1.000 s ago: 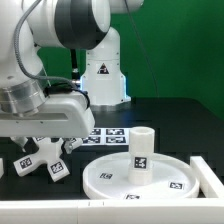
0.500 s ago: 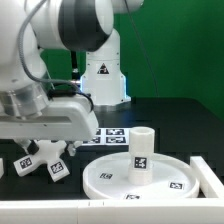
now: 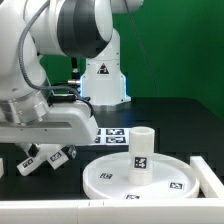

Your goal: Assemble round table

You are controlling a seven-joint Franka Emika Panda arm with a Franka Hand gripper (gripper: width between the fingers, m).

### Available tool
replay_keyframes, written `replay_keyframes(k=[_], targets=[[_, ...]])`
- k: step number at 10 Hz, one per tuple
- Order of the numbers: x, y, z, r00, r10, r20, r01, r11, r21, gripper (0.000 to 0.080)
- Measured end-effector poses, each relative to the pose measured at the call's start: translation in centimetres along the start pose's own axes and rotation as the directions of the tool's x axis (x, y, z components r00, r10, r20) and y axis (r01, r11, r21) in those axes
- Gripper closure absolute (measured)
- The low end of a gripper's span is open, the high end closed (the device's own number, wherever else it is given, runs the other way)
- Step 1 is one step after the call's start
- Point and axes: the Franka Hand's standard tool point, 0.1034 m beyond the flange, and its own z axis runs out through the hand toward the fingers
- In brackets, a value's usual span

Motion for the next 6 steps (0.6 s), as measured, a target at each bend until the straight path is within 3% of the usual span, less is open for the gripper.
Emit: replay_keyframes(k=[6], targets=[[-0.09, 0.42, -0.78, 1.000, 0.004, -0.007, -0.004, 1.000, 0.004, 0.0151]])
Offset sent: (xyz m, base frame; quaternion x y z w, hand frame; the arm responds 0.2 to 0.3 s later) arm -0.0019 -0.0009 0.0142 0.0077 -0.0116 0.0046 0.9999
